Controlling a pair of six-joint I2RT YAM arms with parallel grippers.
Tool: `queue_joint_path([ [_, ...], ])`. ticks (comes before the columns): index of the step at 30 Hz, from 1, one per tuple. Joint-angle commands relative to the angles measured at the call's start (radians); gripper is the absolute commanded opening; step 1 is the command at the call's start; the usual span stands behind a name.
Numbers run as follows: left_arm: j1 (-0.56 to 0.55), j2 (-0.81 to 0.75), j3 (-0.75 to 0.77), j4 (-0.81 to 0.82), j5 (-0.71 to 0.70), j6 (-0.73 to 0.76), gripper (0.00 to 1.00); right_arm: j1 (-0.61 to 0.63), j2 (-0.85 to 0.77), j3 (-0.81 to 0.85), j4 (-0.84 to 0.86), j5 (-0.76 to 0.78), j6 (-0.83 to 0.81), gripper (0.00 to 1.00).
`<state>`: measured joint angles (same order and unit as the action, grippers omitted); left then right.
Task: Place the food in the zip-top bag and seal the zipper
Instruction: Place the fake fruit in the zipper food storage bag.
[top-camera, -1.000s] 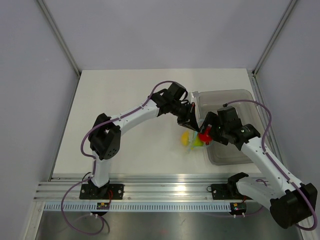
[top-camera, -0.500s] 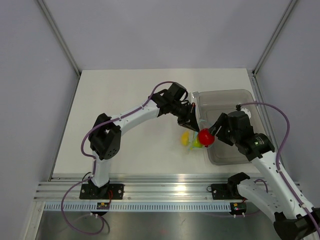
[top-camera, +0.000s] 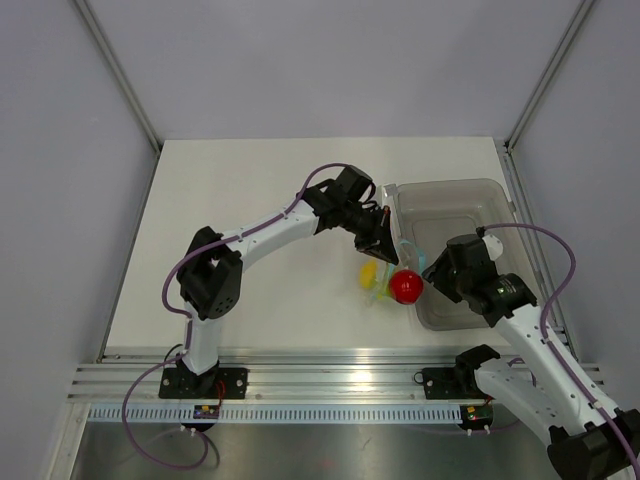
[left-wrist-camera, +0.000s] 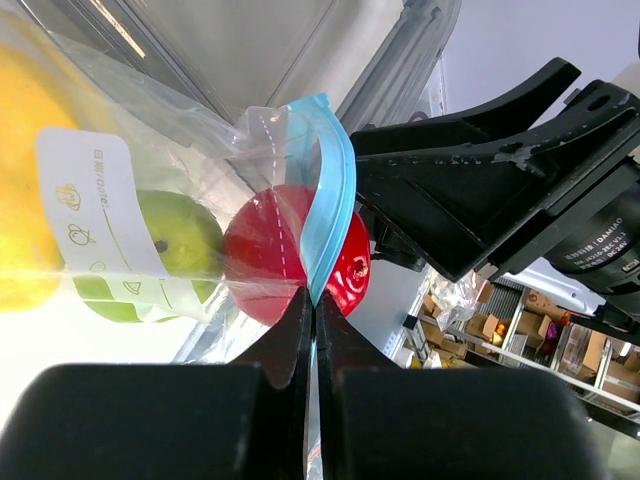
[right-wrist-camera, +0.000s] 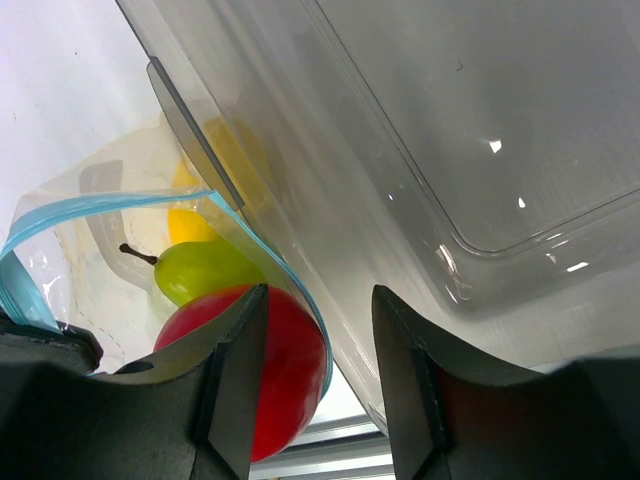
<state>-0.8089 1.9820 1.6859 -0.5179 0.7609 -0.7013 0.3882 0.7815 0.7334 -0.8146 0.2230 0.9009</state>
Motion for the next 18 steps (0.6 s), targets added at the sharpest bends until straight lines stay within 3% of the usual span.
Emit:
queue_joint_path([
  [1, -0.003, -0.051, -0.005, 0.055, 0.037, -0.012, 0.00, 0.006, 0.009, -0.006, 0.052, 0.009, 0.018, 0.53],
  [13, -0.004, -0.057, 0.000, 0.053, 0.040, -0.012, 0.00, 0.005, 0.117, 0.034, 0.152, -0.040, -0.062, 0.60],
  [16, -0.004, -0.060, 0.001, 0.048, 0.041, -0.010, 0.00, 0.001, 0.154, 0.029, 0.189, -0.054, -0.074, 0.58],
  [18, -0.004, -0.063, 0.000, 0.045, 0.040, -0.006, 0.00, -0.003, 0.160, 0.017, 0.215, -0.068, -0.076, 0.51],
])
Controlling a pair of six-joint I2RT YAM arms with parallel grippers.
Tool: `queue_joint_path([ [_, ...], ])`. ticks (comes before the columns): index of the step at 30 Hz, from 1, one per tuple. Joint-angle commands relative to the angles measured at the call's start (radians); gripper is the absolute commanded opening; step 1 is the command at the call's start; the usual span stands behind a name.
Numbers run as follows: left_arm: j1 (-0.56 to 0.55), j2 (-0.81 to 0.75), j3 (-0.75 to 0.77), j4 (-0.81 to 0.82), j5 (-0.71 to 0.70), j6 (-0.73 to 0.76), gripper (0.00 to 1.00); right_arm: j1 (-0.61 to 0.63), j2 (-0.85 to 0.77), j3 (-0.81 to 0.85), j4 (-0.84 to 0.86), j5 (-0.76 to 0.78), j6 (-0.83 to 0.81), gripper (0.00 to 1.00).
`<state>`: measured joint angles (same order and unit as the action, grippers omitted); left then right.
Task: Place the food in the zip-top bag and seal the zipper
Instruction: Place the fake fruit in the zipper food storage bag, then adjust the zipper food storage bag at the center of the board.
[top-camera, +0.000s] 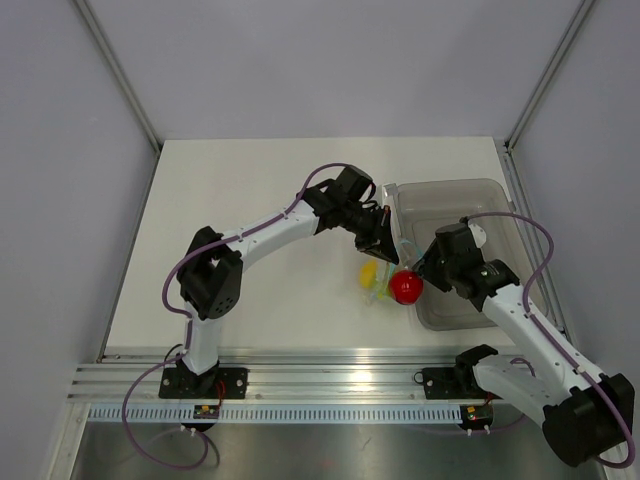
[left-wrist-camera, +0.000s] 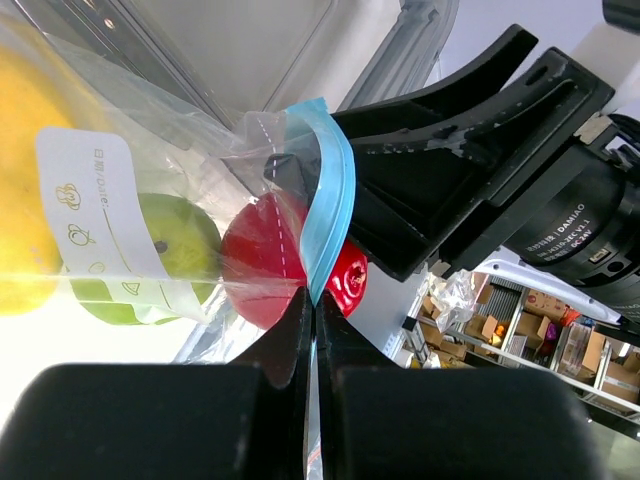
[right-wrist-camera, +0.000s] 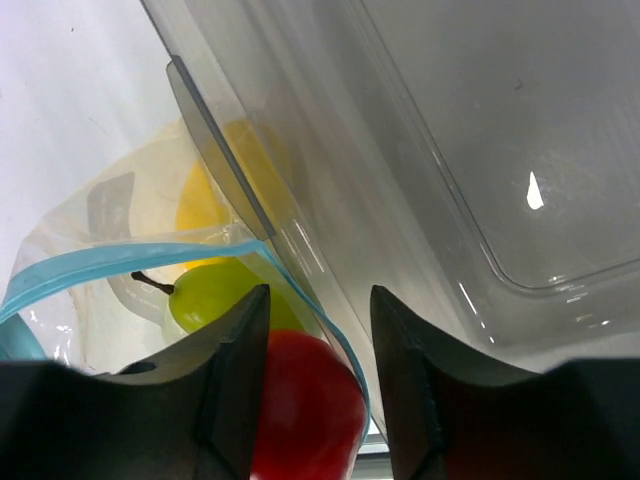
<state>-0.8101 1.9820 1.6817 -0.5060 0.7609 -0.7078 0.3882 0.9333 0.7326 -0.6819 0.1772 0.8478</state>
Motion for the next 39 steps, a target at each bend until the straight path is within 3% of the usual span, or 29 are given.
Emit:
queue_joint_path([
  [1, -0.003, -0.064, 0.004, 0.032, 0.040, -0.001, 0.00, -0.005, 0.010, 0.016, 0.097, -0.031, -0.023, 0.46],
  [2, -0.003, -0.068, 0.004, 0.031, 0.037, 0.002, 0.00, -0.005, 0.012, 0.016, 0.100, -0.035, -0.023, 0.41],
  [3, -0.003, -0.071, 0.004, 0.029, 0.037, 0.004, 0.00, -0.006, 0.015, 0.019, 0.101, -0.036, -0.023, 0.27],
  [5, -0.001, -0.077, 0.004, 0.017, 0.037, 0.014, 0.00, -0.005, 0.016, 0.034, 0.085, -0.033, -0.032, 0.15],
  [6, 0.002, -0.080, 0.004, 0.005, 0.035, 0.019, 0.00, -0.005, 0.015, 0.043, 0.067, -0.031, -0.039, 0.00],
  [12, 0.081, -0.126, 0.019, -0.149, -0.058, 0.142, 0.00, -0.005, 0.027, 0.161, -0.033, -0.047, -0.142, 0.00],
  [19, 0.132, -0.157, 0.137, -0.439, -0.312, 0.338, 0.00, -0.006, 0.128, 0.280, -0.139, -0.108, -0.236, 0.00],
  [27, 0.101, -0.143, 0.173, -0.486, -0.371, 0.395, 0.00, -0.005, 0.160, 0.317, -0.111, -0.220, -0.237, 0.00],
  [39, 0.069, -0.089, 0.222, -0.517, -0.433, 0.421, 0.00, -0.005, 0.219, 0.380, -0.160, -0.183, -0.263, 0.00],
])
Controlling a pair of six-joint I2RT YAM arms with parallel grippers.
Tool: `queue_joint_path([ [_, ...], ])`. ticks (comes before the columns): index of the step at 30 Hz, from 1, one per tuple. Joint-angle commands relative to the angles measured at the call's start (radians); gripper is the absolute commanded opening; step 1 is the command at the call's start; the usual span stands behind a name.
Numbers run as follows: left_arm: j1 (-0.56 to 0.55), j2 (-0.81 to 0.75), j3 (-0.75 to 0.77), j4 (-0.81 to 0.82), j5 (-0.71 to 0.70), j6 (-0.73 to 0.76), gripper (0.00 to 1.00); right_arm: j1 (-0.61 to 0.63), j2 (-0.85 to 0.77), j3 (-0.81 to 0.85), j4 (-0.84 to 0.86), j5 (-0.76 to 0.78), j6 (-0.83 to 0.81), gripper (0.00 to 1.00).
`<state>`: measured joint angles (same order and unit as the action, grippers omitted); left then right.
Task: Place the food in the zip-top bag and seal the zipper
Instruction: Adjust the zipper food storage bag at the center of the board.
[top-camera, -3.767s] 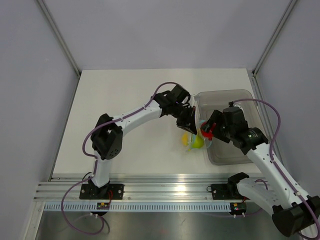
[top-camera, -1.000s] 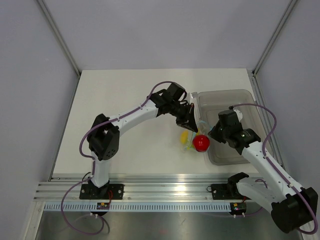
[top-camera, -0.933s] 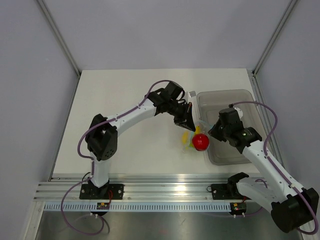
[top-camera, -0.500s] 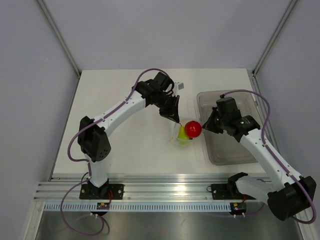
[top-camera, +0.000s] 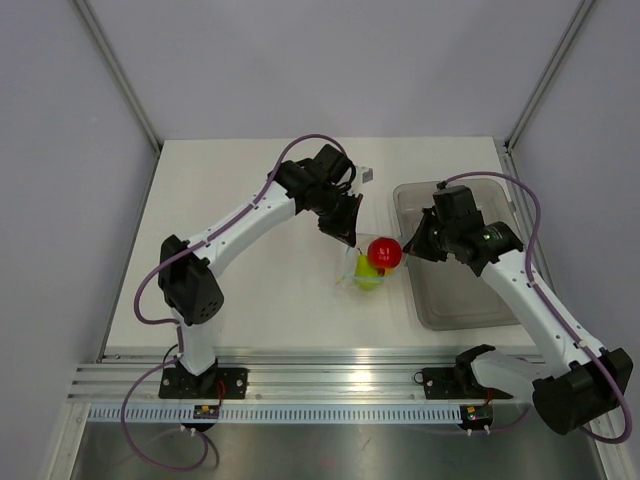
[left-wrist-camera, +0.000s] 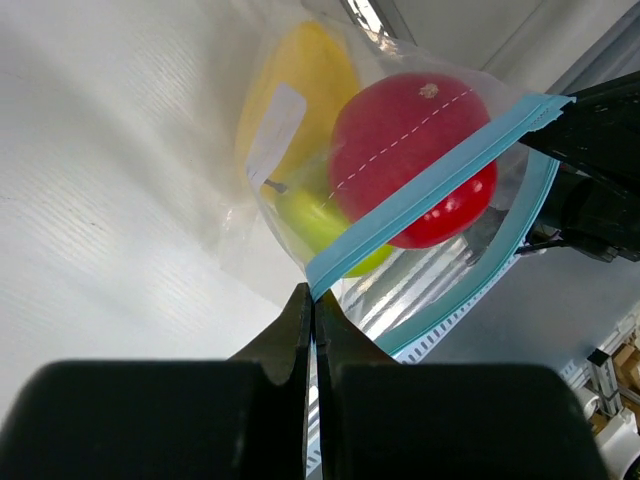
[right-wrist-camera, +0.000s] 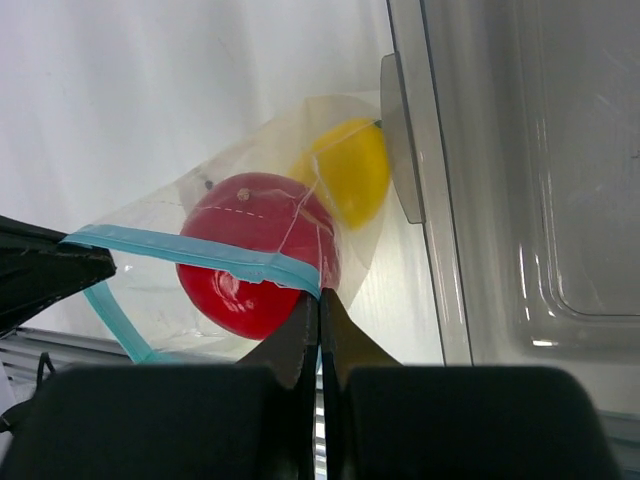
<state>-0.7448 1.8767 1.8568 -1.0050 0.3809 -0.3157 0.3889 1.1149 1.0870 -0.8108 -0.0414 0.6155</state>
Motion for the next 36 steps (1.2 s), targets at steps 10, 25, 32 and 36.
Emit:
queue_joint_path([
  [10, -0.007, -0.042, 0.062, 0.058, 0.119, -0.008, 0.00, -0.002, 0.007, 0.143, -0.051, -0.006, -0.019, 0.00],
  [25, -0.004, -0.076, -0.015, 0.088, 0.066, 0.053, 0.42, -0.002, 0.034, 0.004, 0.042, -0.004, 0.018, 0.00],
  [32, -0.004, -0.351, -0.214, 0.166, -0.159, 0.230, 0.83, -0.001, 0.051, -0.019, 0.117, -0.080, 0.087, 0.00],
  [36, -0.002, -0.549, -0.491, 0.377, -0.324, 0.230, 0.79, -0.002, 0.071, -0.015, 0.125, -0.084, 0.079, 0.00],
])
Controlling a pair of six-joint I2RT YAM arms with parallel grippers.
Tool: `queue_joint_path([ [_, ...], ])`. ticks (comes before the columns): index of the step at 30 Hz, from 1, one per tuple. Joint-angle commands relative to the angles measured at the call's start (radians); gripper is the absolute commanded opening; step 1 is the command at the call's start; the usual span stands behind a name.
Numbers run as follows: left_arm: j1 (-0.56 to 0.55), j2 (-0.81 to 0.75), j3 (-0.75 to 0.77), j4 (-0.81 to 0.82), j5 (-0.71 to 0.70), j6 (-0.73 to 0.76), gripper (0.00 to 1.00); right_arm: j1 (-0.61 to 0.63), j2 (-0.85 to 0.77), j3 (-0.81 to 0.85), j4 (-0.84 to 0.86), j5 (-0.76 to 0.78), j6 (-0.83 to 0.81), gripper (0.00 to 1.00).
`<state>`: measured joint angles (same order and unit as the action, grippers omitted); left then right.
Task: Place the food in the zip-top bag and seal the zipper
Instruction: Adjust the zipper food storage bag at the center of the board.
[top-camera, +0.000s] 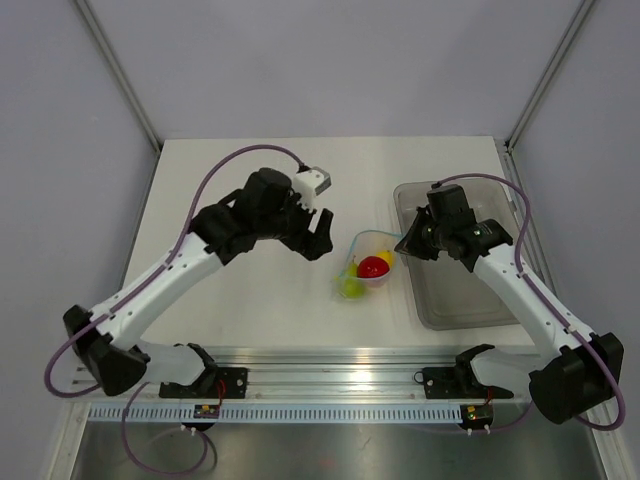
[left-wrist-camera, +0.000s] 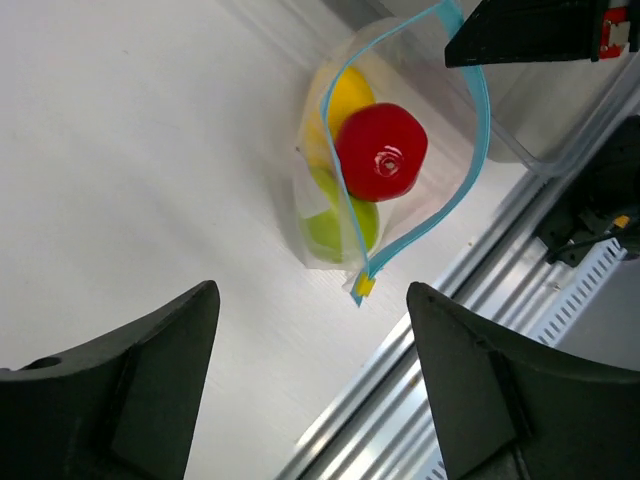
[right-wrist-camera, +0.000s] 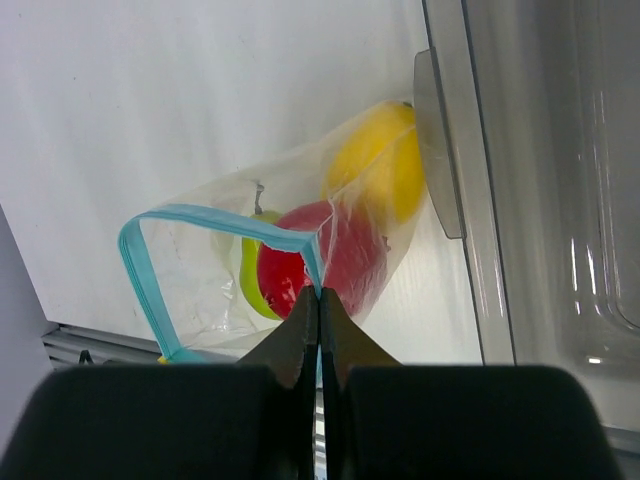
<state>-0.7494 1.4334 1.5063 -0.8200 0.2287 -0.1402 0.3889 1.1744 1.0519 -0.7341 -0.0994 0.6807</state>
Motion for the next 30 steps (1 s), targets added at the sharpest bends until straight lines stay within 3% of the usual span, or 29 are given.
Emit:
queue_joint_path([
  [1, 0.001, -0.190, -0.256, 0.235, -0.158, 0.050, 0.78, -0.002, 0.014, 0.025, 0.053, -0.032, 0.013, 0.00],
  [4, -0.002, -0.307, -0.444, 0.434, -0.085, 0.039, 0.78, -0.002, 0.022, 0.034, 0.056, -0.045, 0.000, 0.00],
  [5, -0.004, -0.392, -0.578, 0.494, -0.065, 0.006, 0.78, -0.001, 0.024, 0.043, 0.052, -0.045, -0.006, 0.00],
  [11, -0.014, -0.686, -1.039, 1.042, -0.029, -0.081, 0.75, -0.002, 0.024, 0.051, 0.059, -0.049, -0.018, 0.00],
  [14, -0.031, -0.697, -1.090, 1.174, -0.040, -0.094, 0.75, -0.001, 0.025, 0.046, 0.068, -0.059, -0.017, 0.00],
  [21, -0.051, -0.509, -1.152, 1.419, -0.051, -0.107, 0.74, -0.002, 0.022, 0.043, 0.084, -0.074, -0.004, 0.00],
  [30, -0.067, -0.378, -1.127, 1.486, 0.023, -0.088, 0.65, -0.002, 0.005, 0.057, 0.059, -0.056, -0.009, 0.00],
])
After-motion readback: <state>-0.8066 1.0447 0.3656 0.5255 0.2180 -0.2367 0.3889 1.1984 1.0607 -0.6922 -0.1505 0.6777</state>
